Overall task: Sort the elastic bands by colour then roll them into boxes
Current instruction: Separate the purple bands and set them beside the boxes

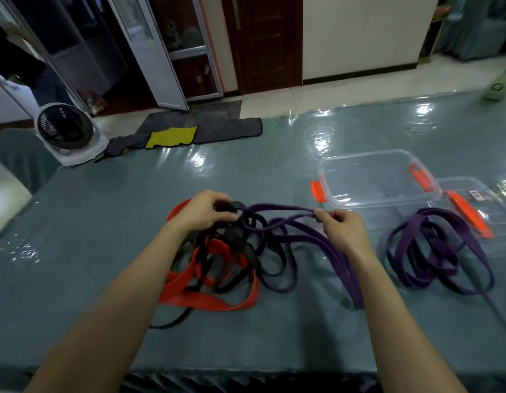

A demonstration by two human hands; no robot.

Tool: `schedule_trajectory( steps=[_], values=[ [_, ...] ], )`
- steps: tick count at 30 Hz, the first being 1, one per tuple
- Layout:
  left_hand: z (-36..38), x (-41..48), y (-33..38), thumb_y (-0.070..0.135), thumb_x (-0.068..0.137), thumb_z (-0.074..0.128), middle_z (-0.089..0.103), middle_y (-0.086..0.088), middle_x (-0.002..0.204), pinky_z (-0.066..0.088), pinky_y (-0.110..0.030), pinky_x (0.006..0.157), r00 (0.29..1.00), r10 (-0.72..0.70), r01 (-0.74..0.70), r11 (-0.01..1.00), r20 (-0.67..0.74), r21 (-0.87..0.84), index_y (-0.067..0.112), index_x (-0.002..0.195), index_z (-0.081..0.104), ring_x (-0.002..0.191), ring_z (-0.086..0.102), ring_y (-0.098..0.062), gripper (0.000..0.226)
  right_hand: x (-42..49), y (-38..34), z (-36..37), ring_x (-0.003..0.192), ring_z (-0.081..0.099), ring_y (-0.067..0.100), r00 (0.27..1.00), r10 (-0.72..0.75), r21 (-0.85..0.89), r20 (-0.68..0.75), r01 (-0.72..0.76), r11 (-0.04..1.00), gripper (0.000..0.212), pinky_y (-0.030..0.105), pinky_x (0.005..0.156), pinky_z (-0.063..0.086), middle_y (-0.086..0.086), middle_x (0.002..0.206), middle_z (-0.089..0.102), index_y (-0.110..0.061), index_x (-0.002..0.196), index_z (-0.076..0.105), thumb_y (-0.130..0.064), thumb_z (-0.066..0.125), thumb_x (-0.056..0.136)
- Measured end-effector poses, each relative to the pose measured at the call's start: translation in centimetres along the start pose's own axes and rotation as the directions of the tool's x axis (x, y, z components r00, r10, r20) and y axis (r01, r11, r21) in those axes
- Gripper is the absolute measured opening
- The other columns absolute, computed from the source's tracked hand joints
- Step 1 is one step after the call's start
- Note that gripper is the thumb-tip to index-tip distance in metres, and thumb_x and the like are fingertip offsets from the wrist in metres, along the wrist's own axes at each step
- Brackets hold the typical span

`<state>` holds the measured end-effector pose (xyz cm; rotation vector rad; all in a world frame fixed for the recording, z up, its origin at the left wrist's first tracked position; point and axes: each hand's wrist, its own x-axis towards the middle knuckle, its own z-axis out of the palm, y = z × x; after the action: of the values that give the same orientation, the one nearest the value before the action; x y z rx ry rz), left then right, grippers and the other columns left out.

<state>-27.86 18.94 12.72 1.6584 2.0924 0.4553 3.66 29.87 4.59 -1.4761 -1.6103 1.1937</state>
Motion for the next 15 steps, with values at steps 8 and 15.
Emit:
schedule_trajectory(
  steps=[8, 15],
  values=[
    [-9.5, -1.8, 0.8, 0.02, 0.112, 0.062, 0.06, 0.0, 0.08, 0.058, -0.033, 0.084, 0.97, 0.083, -0.196, 0.83, -0.231, -0.523, 0.002, 0.128, 0.069, 0.074, 0.058, -0.016, 0.025, 1.0, -4.9, 4.2, 0.053, 0.052, 0.013, 0.973, -0.104, -0.011, 0.208, 0.109, 0.994, 0.047, 0.031, 0.059, 0.044, -0.003, 0.056, 0.061, -0.002, 0.081, 0.074, -0.045, 0.072, 0.1],
    [-13.5, -3.6, -1.0, 0.049, 0.099, 0.077, 0.047, 0.009, 0.065, 0.057, -0.032, 0.075, 0.897, 0.068, -0.357, 0.692, -0.436, -0.627, 0.024, 0.099, 0.079, 0.057, 0.043, -0.012, 0.025, 1.0, -5.0, 7.3, 0.059, 0.066, 0.016, 0.956, -0.101, -0.096, 0.277, 0.132, 0.987, 0.046, 0.036, 0.068, 0.055, 0.002, 0.063, 0.074, -0.007, 0.075, 0.075, -0.049, 0.074, 0.095]
  ],
)
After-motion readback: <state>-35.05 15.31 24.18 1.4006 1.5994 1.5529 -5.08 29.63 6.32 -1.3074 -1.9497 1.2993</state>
